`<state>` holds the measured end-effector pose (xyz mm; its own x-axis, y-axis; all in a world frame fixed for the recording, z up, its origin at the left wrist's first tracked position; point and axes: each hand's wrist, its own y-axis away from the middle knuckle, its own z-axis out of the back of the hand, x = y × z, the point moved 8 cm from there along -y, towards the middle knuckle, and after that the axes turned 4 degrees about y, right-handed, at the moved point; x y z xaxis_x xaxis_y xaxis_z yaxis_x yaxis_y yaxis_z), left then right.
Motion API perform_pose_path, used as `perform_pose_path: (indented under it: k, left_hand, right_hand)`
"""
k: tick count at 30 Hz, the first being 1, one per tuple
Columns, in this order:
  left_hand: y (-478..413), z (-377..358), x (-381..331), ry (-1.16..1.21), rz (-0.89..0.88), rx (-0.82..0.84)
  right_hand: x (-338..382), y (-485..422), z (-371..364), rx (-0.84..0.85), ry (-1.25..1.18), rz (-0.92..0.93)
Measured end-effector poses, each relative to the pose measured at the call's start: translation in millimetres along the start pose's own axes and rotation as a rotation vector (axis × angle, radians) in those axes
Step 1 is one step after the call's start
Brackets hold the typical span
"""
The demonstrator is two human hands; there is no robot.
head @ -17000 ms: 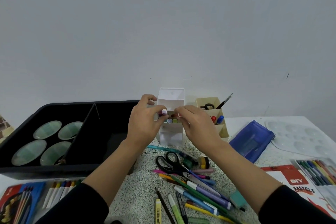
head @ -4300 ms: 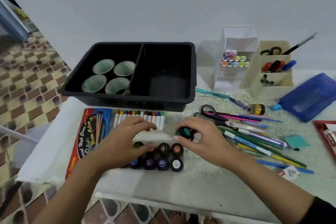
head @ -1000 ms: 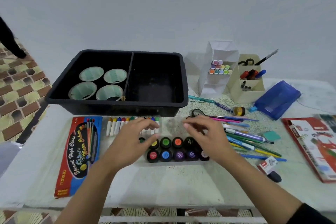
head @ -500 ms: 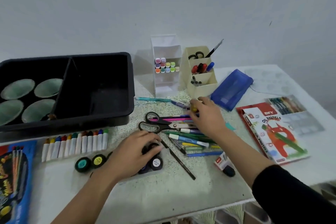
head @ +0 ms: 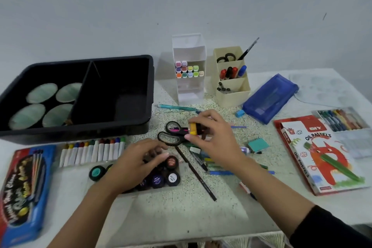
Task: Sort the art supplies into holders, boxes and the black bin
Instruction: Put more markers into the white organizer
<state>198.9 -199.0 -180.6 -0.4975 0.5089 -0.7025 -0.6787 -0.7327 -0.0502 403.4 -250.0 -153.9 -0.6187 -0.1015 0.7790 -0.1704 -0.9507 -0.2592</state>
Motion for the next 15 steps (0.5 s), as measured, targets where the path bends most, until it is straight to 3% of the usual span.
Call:
perform_pose_path:
  k: [7, 15]
  left_hand:
    - [57, 68, 62, -0.130, 0.096, -0.090]
    - [94, 92, 97, -0.045, 0.048, 0.062]
  right_hand:
    - [74, 11, -81, 0.287, -0.020, 0.104]
    - [139, 26, -162, 0.366, 0.058, 0.237]
